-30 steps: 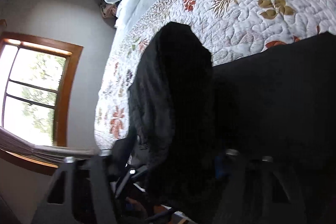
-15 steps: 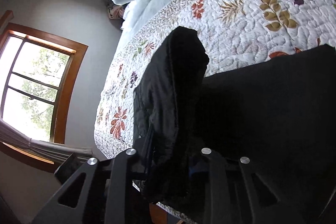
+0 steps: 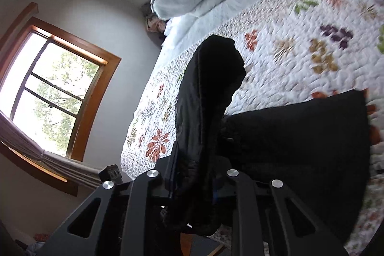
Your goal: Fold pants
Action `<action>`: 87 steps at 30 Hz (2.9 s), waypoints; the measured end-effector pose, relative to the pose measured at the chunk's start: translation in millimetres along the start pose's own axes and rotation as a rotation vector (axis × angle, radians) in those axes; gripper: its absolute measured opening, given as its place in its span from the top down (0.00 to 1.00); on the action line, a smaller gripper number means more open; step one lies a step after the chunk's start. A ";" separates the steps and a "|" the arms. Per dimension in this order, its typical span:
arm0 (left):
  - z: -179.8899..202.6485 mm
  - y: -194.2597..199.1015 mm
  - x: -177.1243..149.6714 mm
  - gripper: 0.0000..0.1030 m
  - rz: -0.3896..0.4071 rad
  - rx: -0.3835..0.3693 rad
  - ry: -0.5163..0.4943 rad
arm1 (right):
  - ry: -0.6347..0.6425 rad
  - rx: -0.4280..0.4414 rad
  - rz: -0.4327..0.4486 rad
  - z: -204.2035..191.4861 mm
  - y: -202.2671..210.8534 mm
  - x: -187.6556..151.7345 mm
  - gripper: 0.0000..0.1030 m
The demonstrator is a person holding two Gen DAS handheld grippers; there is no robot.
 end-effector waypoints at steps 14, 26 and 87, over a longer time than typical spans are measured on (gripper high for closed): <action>62.0 -22.6 -1.9 0.07 -0.033 0.004 -0.158 | -0.145 -0.074 0.060 85.4 50.1 -15.1 0.79; 74.9 -42.0 -6.1 0.06 -0.086 0.079 -0.220 | -0.232 -0.044 0.052 134.5 43.2 -32.5 0.78; 18.6 -126.0 -24.5 0.03 -0.685 -0.522 0.305 | -0.279 0.041 -0.091 197.8 63.8 -53.8 0.12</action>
Point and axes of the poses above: each gripper's, at about its wrist camera, not at the fingertips, and y roughly against the way its jaws point, z to its right, x to its top, the point moved 4 cm from there along -y, roughly the way its jaws point
